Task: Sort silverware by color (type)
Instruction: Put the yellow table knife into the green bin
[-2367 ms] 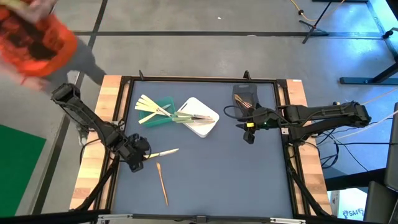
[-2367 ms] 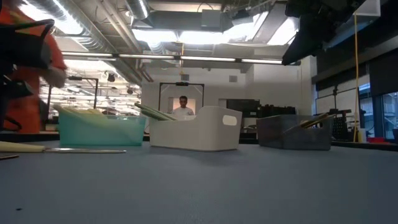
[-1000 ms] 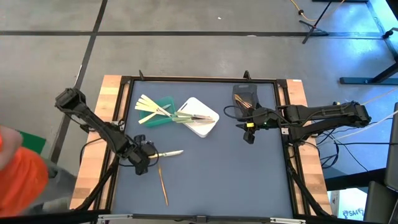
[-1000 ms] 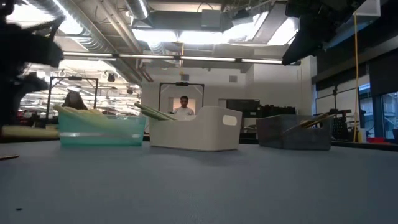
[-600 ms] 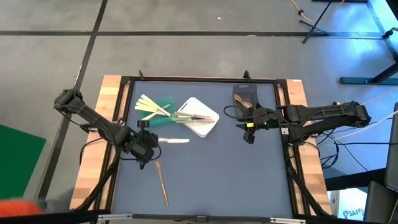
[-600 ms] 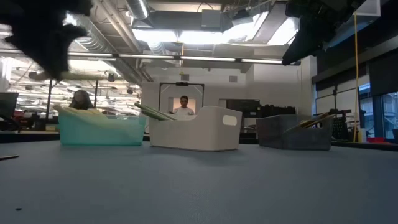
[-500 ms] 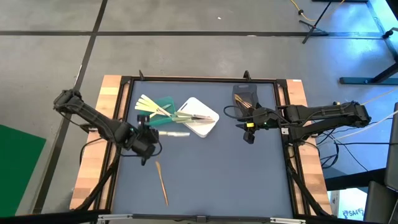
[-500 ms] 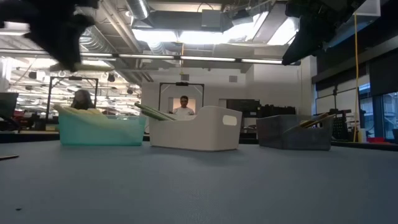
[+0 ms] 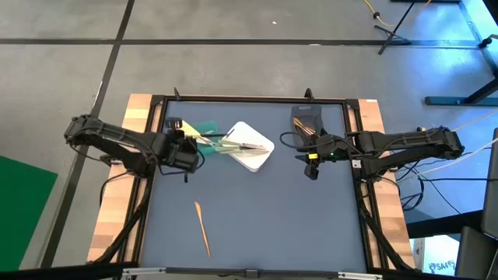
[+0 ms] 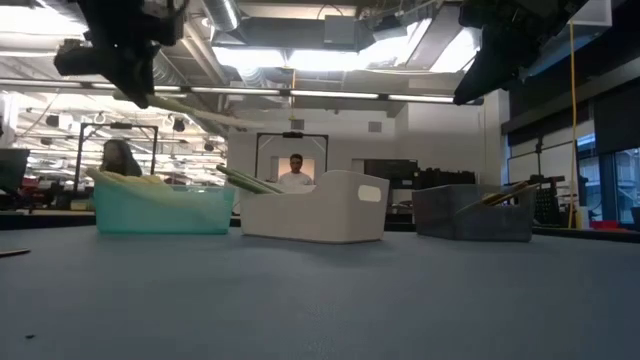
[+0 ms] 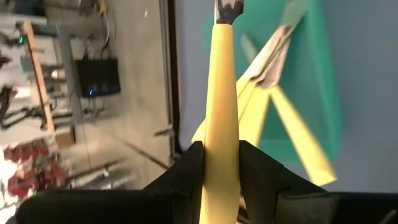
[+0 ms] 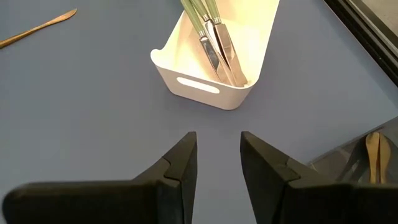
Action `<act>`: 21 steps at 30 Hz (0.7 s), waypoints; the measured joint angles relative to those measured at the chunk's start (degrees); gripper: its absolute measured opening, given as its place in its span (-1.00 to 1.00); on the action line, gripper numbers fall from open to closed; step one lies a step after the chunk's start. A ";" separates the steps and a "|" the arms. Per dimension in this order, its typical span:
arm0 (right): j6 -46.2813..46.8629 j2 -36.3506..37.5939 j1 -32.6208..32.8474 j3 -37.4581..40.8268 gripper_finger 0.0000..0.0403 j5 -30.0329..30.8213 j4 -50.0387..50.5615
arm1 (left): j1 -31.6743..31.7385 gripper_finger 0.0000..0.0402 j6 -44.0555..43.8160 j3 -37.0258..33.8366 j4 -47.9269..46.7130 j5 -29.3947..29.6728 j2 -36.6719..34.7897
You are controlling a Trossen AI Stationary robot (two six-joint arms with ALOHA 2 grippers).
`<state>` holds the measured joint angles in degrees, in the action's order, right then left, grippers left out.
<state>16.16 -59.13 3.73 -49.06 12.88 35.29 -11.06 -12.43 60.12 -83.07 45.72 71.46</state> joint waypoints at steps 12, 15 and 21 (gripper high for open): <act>0.00 0.00 0.00 0.00 -0.45 -0.02 0.00 | 12.38 -0.63 7.11 -1.21 -1.75 0.19 0.00; 0.00 0.00 0.00 0.00 -0.45 -0.02 0.00 | 15.10 -0.63 10.33 -2.09 -1.75 -0.11 0.00; 0.00 0.00 0.00 0.00 -0.45 -0.02 0.00 | 18.17 -0.63 18.55 -4.56 -1.20 -5.32 -0.02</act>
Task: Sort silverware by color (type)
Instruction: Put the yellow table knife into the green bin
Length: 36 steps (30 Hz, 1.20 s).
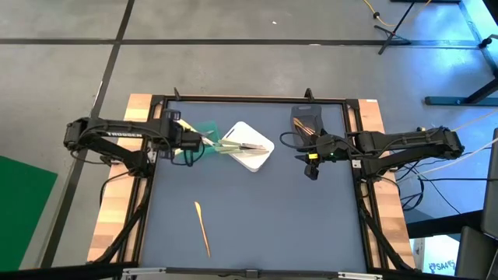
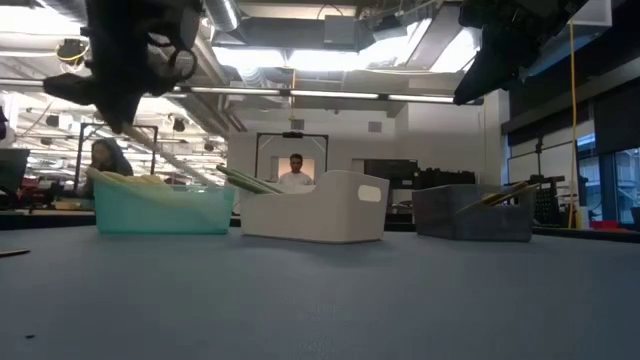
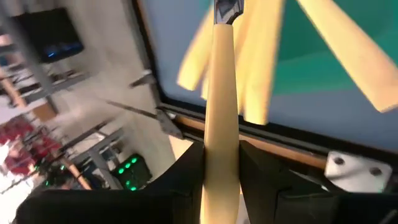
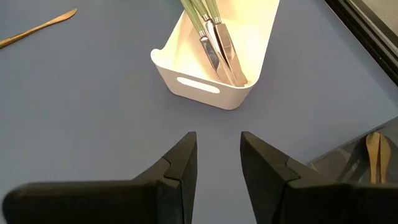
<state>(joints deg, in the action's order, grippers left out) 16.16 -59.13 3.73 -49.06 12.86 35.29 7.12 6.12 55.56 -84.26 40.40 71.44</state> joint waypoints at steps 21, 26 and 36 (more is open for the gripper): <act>0.00 0.00 0.00 0.00 -0.45 -0.02 0.00 | 2.03 -0.60 11.16 -9.35 16.35 -4.42 0.00; 0.00 0.00 0.00 0.00 -0.45 -0.02 0.00 | 2.03 -0.56 11.12 -10.59 19.08 -7.08 0.00; 0.00 0.00 0.00 0.00 -0.45 -0.02 0.00 | 2.03 -0.47 8.84 -11.68 20.10 -7.95 0.00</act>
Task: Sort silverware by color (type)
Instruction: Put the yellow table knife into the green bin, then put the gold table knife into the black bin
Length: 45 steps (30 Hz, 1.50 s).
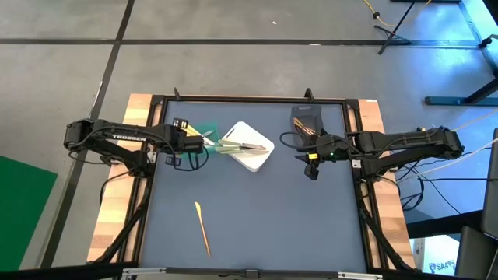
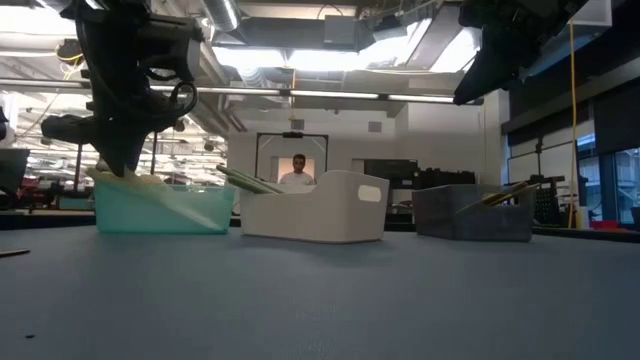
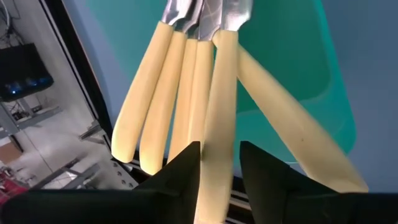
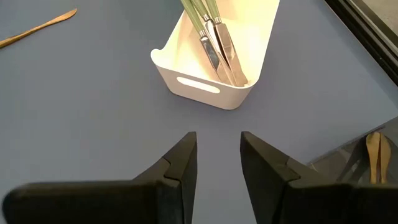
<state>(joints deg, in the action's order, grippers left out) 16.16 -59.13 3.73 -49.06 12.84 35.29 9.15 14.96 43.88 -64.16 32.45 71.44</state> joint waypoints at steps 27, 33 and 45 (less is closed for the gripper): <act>0.00 -0.01 0.00 0.02 -0.45 0.07 -0.02 | -3.41 -0.38 -11.93 9.04 -0.70 3.96 0.02; 0.00 -0.01 0.00 0.01 -0.45 0.09 -0.01 | -6.19 -0.38 -34.21 16.48 -1.27 -5.40 0.01; 0.00 -0.02 0.01 0.02 -0.45 -0.75 0.00 | -15.62 -0.38 -80.32 20.85 -0.81 -34.63 0.00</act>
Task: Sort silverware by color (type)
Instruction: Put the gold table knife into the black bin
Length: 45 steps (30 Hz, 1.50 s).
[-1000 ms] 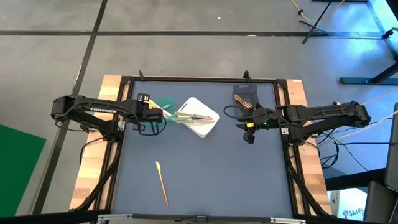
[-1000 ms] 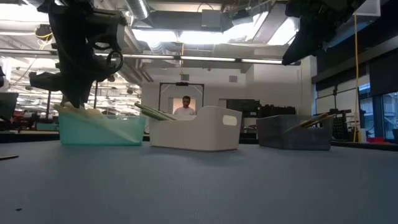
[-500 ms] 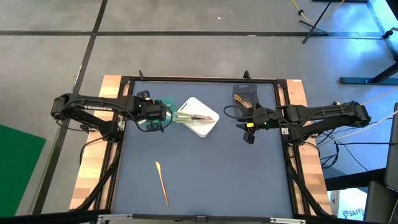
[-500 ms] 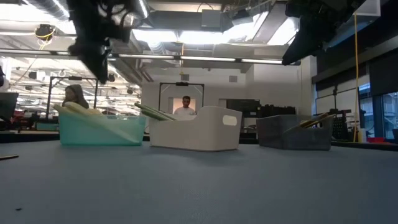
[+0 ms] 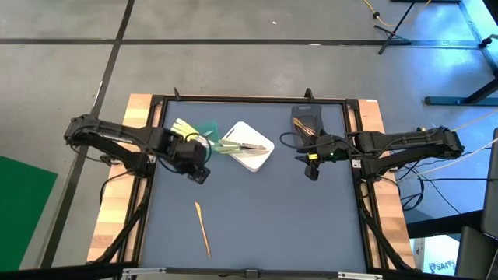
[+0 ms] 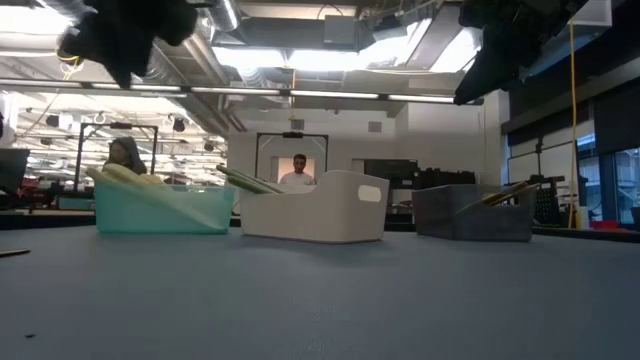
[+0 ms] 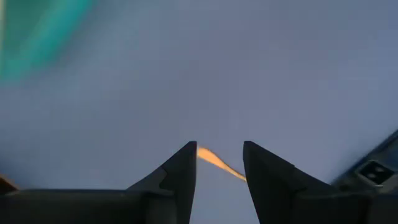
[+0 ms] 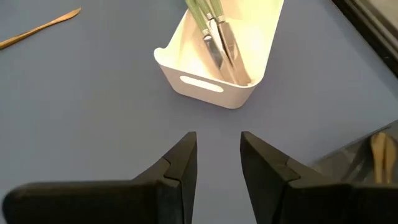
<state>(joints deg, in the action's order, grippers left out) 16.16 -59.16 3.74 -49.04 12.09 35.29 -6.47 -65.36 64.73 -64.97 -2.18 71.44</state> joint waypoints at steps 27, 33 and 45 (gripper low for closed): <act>0.02 0.00 0.01 0.00 -0.45 -4.21 0.45 | -30.60 -0.38 -58.44 0.00 23.46 -0.95 21.91; 0.02 0.00 -0.01 0.00 -0.45 -4.21 0.44 | -31.53 -0.38 -60.57 -0.02 29.37 -3.40 28.15; 0.00 0.00 -0.01 0.00 -0.45 -4.19 0.44 | -31.51 -0.38 -60.72 -0.02 32.96 -3.40 33.88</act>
<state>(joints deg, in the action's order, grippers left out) 16.16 -59.16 3.73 -49.04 7.90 35.73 -37.98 -126.08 64.71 -32.01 -5.58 105.32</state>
